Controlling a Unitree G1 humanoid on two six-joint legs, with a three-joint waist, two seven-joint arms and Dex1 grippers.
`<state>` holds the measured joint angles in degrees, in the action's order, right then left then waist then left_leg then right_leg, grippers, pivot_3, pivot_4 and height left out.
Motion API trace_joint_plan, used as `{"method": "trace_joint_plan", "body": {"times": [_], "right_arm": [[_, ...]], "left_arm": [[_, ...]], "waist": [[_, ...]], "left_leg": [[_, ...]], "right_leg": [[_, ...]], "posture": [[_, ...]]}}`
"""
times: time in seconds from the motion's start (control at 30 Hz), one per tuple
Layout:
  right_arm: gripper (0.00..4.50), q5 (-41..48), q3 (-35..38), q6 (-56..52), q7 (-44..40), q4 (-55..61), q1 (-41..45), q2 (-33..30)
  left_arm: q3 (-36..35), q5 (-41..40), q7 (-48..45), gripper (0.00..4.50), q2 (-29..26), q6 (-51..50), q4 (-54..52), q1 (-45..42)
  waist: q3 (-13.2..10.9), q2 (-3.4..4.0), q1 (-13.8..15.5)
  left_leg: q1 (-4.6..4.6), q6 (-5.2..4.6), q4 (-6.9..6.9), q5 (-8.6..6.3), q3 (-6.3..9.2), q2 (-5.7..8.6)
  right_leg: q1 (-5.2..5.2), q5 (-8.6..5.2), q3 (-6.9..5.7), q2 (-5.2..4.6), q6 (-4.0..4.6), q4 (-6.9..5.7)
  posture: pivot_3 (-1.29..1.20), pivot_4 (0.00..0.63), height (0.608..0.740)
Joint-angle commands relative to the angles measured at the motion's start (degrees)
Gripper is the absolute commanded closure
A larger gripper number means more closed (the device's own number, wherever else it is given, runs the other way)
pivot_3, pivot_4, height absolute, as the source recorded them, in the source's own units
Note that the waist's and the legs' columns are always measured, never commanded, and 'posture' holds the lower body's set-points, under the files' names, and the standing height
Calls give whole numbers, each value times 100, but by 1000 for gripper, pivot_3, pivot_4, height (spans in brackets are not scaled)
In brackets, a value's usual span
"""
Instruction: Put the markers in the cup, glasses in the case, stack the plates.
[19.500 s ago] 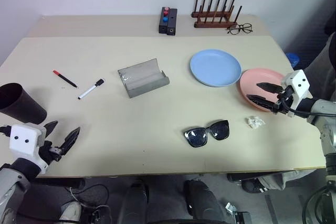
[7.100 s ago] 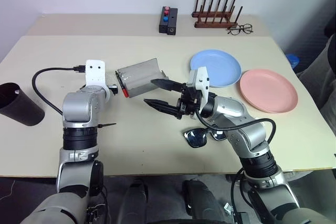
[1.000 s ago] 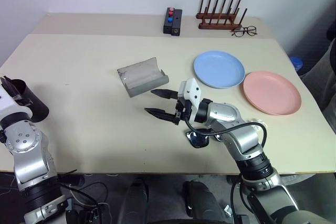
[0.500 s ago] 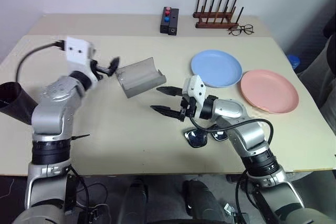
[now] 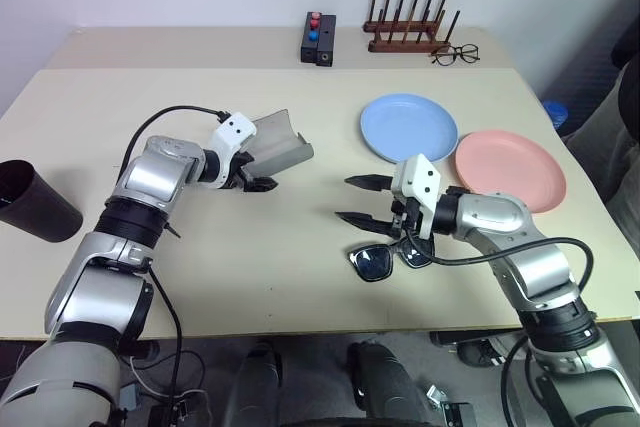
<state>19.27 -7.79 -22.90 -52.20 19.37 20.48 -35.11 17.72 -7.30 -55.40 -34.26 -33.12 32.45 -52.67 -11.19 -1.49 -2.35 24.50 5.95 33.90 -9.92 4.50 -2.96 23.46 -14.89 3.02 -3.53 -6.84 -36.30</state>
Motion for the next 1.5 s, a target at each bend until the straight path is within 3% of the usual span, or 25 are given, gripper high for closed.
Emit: {"method": "trace_joint_plan", "body": {"times": [0.03, 0.2, 0.5, 0.67, 0.83, 1.17, 1.37, 1.47, 1.5], "right_arm": [[1645, 153, 257, -133, 4, 517, -237, -197], [1645, 167, 304, -208, 61, 691, -417, -278], [1645, 216, 402, -199, -100, 607, -402, -477], [1645, 214, 428, -187, -180, 578, -409, -553], [1645, 212, 442, -155, -234, 601, -522, -611], [1645, 81, 444, -19, -272, 504, -612, -745], [1645, -150, 499, 134, -326, 425, -623, -1060], [1645, -425, 481, 293, -462, 296, -596, -1386], [1645, -503, 466, 353, -509, 261, -591, -1483]], "left_arm": [[-120, 95, -232, 1877, 105, 343, 258, -204], [-168, 221, -504, 4466, 123, 862, 266, -141], [-12, 63, -2261, 4490, -798, 1582, -1701, 954], [86, 139, -2659, 4490, -1146, 1631, -2536, 1437], [63, 144, -2446, 4490, -999, 1412, -2789, 1569], [497, 548, -2037, 4490, -103, 865, -2379, 827], [594, 581, -2106, 4490, -68, 722, -2491, 787], [519, 511, -2126, 3657, -124, 561, -2604, 849], [500, 512, -2083, 3160, -130, 543, -2636, 858]], "waist": [[0, 0, 13], [0, 0, 14], [-1, 2, -6], [-1, 2, 42], [-1, 2, 115], [-1, 2, 155], [-5, 10, 111], [-6, 11, 128], [-6, 11, 137]], "left_leg": [[0, 0, 0, 0, 0, 0], [0, 0, 7, 0, 0, 0], [-1, -3, 1, -2, 0, -1], [0, -4, 12, -2, -1, 0], [-1, -4, 15, -2, -2, 0], [1, -6, 30, -2, -2, 2], [-1, -17, 24, -8, -2, 0], [0, -17, 27, -8, -2, 1], [0, -17, 29, -8, -2, 1]], "right_leg": [[0, 0, 0, -1, 0, 0], [-3, 0, 0, -1, 2, 0], [-1, 0, 1, -1, 1, -2], [-6, -2, 2, -4, 6, -2], [-7, -2, 2, -4, 6, -1], [-14, -1, 2, -4, 5, 0], [-8, -1, 2, 0, 3, -4], [-8, -2, 3, -1, 3, -3], [-11, -2, 3, -2, 3, -3]], "posture": [[0, 150, 738], [0, 150, 738], [0, 150, 738], [0, 150, 738], [0, 150, 738], [0, 150, 738], [0, 150, 738], [0, 150, 738], [0, 150, 738]]}}
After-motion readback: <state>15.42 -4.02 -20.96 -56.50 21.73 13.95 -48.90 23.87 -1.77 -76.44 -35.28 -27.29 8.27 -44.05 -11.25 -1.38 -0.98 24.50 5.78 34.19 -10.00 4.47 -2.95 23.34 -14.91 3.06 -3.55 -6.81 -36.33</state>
